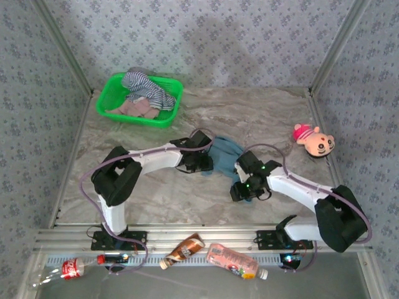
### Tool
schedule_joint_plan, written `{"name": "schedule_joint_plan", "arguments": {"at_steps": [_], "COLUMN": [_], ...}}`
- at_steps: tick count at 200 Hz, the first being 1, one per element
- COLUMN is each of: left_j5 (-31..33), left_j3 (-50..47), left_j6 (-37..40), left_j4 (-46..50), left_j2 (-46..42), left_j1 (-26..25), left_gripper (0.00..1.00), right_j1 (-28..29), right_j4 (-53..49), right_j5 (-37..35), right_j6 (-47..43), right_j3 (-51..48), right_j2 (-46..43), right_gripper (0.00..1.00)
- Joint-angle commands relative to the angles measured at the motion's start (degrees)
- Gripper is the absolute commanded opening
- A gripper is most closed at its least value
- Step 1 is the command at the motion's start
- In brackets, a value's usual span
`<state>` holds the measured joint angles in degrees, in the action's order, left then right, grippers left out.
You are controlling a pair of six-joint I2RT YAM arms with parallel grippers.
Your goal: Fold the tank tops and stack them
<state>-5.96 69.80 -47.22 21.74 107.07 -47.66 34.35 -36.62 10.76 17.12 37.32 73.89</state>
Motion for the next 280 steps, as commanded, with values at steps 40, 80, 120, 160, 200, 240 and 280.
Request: {"name": "schedule_joint_plan", "arguments": {"at_steps": [40, 80, 120, 160, 200, 240, 280], "left_j5": [4.4, 7.8, 14.6, 23.9, 31.3, 32.7, 30.6], "left_j3": [2.9, 6.9, 18.5, 34.0, 40.9, 40.8, 39.2], "left_j6": [5.8, 8.6, 15.5, 26.5, 35.1, 41.8, 44.9], "left_j4": [8.6, 16.7, 34.1, 46.9, 48.3, 43.9, 43.0], "left_j2": [1.2, -5.9, -14.0, -18.5, -23.6, -31.4, -37.7], "left_j1": [-0.3, 2.2, 7.2, 13.9, 18.5, 20.1, 20.0], "left_gripper": [0.04, 0.0, 0.0, 0.0, 0.0, 0.0, 0.0], "right_j1": [0.6, -4.8, -11.2, -22.1, -27.2, -29.5, -29.5], "right_j4": [-0.6, -2.9, 2.6, 13.0, 19.6, 23.2, 24.5], "right_j5": [-3.2, -6.3, -14.0, -8.3, -2.5, 5.1, 12.3], "right_j6": [0.2, -0.3, -8.4, -15.7, -20.6, -24.2, -21.7], "right_j3": [2.6, 8.1, 15.7, 25.3, 33.9, 36.7, 38.4], "right_j2": [3.8, -7.4, -19.3, -21.7, -22.4, -25.1, -28.2], "right_gripper": [0.17, 0.0, 0.0, 0.0, 0.0, 0.0, 0.0]}}
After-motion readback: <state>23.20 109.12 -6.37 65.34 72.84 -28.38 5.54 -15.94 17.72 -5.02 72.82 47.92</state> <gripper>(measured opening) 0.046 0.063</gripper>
